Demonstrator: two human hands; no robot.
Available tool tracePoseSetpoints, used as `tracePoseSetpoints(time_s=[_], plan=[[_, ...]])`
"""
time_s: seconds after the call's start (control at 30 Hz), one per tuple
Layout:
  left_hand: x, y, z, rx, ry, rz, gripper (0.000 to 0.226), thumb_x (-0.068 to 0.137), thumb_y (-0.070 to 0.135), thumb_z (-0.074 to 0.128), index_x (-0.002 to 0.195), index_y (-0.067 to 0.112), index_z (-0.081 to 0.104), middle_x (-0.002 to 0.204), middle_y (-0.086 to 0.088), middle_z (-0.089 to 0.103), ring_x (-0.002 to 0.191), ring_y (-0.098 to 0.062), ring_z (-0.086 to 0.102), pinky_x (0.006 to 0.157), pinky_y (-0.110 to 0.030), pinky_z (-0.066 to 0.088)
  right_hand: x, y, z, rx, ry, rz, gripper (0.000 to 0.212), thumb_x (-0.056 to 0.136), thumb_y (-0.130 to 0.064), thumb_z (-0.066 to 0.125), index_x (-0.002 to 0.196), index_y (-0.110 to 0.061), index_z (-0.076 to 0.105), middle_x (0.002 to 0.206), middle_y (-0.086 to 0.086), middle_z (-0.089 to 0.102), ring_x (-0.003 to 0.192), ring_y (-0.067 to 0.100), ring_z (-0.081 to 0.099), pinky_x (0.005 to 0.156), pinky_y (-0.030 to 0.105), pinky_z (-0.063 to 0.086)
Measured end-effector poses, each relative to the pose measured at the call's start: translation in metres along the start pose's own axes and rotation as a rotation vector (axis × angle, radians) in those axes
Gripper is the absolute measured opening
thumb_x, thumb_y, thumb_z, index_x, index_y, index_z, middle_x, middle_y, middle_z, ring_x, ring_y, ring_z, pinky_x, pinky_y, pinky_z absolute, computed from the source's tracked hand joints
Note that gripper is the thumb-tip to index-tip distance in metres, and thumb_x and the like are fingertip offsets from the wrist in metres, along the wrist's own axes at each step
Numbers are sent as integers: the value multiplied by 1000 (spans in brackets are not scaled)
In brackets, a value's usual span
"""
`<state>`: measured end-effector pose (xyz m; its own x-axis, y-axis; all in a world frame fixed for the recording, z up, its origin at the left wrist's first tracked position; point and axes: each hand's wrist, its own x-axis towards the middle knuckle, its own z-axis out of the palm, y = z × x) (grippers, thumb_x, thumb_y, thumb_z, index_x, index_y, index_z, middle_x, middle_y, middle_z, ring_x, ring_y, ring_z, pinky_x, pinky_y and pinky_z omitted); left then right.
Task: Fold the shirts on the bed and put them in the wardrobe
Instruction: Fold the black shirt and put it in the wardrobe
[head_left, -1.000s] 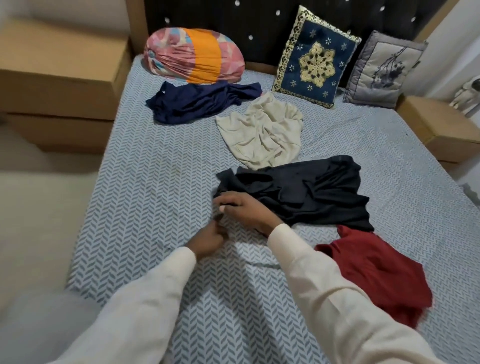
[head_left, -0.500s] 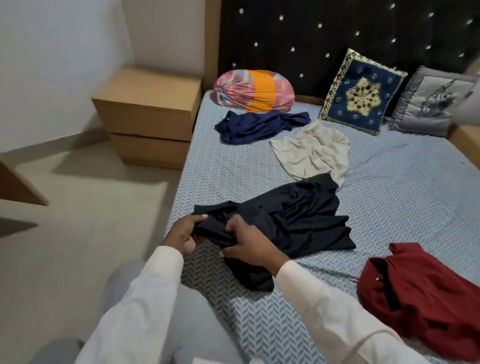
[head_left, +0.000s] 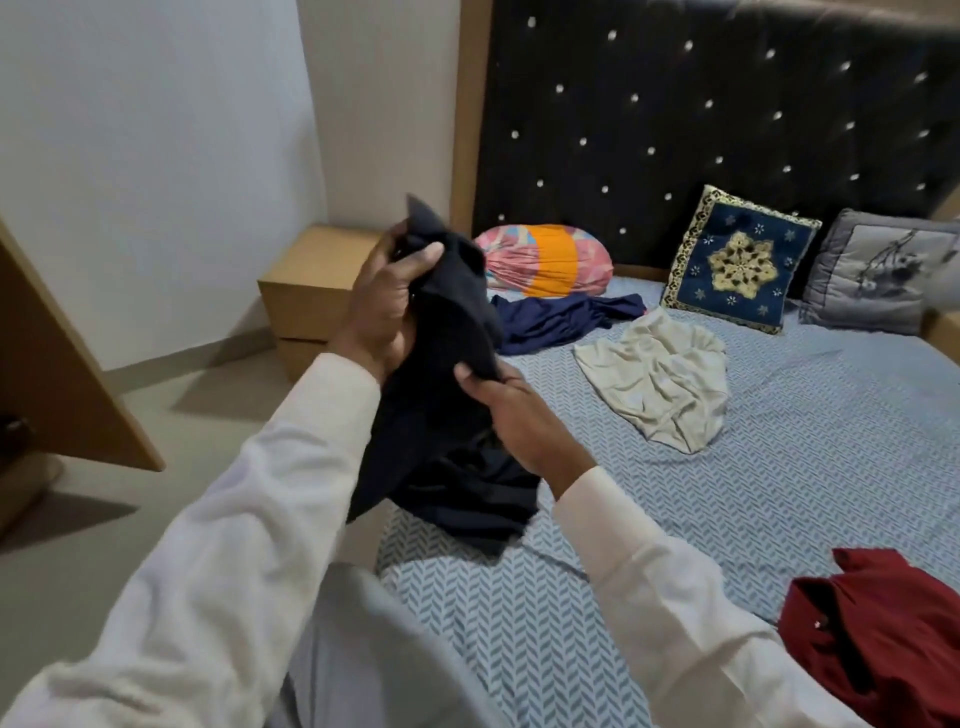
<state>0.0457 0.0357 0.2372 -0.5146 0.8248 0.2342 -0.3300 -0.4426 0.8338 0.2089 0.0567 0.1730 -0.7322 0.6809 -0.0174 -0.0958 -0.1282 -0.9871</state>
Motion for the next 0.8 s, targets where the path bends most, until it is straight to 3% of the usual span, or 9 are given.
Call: tracePoseSetpoints(time_s=[0.13,0.2,0.3,0.4,0.43,0.5,0.57,0.67,0.8], plan=[[26,-14,73,20,-220,-101,40,93,8,61,131,6,51,114,-16,61,104,-26,60,99,-41,46,1,-26,-43,190,180,-120,21,97,-7,58,116,-11,68,113,10,74,110,25,68,100,40,52],[26,-34,100,76,-327,-185,47,96,15,61,140,17,47,124,-7,62,108,-15,63,94,-29,51,-6,-22,-77,266,296,-133,24,97,-7,58,120,-7,66,116,14,72,111,28,68,96,40,54],[14,-79,102,466,-413,-273,66,94,35,65,151,33,33,138,6,53,120,-6,56,88,-18,44,-23,3,-144,361,431,-110,32,100,-11,54,130,-5,61,126,16,68,116,28,66,98,40,54],[-9,-150,35,1035,-444,-330,75,93,40,65,155,28,25,135,-5,57,126,-20,54,98,-27,41,-49,56,-219,313,742,110,39,99,-18,53,135,-5,57,125,17,67,99,24,69,82,34,58],[-22,-173,5,1185,-459,-402,76,92,39,65,155,26,25,139,-10,56,128,-25,53,100,-29,41,-60,80,-239,195,832,234,43,95,-19,57,137,-6,54,124,16,66,96,24,66,77,34,56],[-54,-213,-53,1400,-509,-571,78,90,32,65,156,23,24,147,-13,50,131,-29,51,103,-32,43,-84,125,-265,-121,948,510,69,85,-27,65,145,-8,38,131,14,55,106,28,57,84,40,52],[-87,-237,-92,1493,-555,-700,77,90,23,61,156,21,22,152,-11,43,133,-28,48,104,-32,43,-99,163,-269,-422,892,589,82,76,-34,72,145,-10,36,135,18,54,116,33,57,93,41,49],[-116,-254,-116,1541,-573,-718,78,89,18,58,157,23,21,157,-5,32,138,-27,39,109,-39,40,-102,194,-237,-699,638,488,74,68,-51,78,129,-18,53,123,10,61,116,31,60,91,40,52],[-122,-257,-113,1523,-567,-648,77,89,21,56,157,26,19,157,-6,29,138,-28,38,109,-43,40,-89,216,-195,-1275,261,533,73,78,-66,68,140,-34,45,138,4,36,129,31,34,91,41,47]])
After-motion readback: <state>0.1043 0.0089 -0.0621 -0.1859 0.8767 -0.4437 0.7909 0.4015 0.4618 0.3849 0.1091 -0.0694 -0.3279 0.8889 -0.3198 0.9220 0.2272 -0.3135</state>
